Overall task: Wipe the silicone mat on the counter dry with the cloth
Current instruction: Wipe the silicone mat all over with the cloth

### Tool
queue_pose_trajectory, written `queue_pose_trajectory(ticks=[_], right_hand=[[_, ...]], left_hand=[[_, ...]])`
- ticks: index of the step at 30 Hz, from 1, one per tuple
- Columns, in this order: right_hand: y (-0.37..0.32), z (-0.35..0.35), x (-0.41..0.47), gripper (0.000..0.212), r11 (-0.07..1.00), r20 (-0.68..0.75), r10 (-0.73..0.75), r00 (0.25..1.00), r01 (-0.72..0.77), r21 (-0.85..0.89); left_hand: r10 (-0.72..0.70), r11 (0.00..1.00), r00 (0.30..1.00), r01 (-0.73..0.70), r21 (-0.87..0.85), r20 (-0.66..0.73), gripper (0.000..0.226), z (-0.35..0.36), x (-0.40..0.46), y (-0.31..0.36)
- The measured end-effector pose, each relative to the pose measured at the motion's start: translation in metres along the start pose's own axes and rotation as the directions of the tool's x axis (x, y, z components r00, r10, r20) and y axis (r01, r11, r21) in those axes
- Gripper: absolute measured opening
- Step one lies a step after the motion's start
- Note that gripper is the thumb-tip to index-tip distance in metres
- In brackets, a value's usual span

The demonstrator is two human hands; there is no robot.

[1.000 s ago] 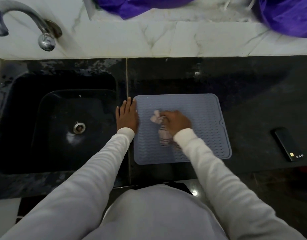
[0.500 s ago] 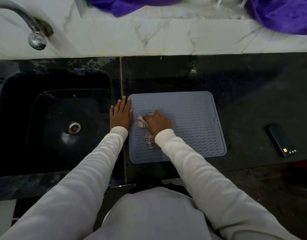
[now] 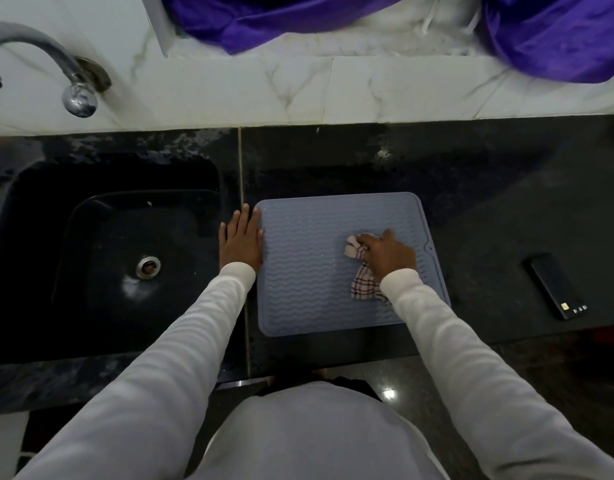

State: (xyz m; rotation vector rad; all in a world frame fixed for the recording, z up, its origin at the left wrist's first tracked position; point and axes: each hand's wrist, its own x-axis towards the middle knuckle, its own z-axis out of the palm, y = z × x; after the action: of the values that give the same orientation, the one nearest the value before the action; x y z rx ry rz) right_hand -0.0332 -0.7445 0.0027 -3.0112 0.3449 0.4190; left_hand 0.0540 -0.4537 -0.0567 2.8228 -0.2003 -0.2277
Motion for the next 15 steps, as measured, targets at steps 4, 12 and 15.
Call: queue_pose_trajectory(ticks=[4, 12, 15], right_hand=[[0.035, -0.004, 0.002, 0.033, 0.994, -0.001, 0.111, 0.994, -0.111, 0.005], [0.104, -0.018, 0.003, 0.034, 0.947, 0.017, 0.320, 0.947, -0.321, 0.017], [0.111, -0.020, 0.001, 0.036, 0.939, 0.024, 0.340, 0.940, -0.341, 0.037]], left_hand=[[-0.001, 1.000, 1.000, 0.001, 0.005, 0.002, 0.052, 0.001, 0.000, 0.001], [-0.014, 1.000, 1.000, 0.014, 0.005, -0.008, 0.052, 0.003, -0.001, 0.002], [-0.007, 1.000, 1.000, 0.007, 0.006, -0.007, 0.052, 0.004, 0.000, -0.001]])
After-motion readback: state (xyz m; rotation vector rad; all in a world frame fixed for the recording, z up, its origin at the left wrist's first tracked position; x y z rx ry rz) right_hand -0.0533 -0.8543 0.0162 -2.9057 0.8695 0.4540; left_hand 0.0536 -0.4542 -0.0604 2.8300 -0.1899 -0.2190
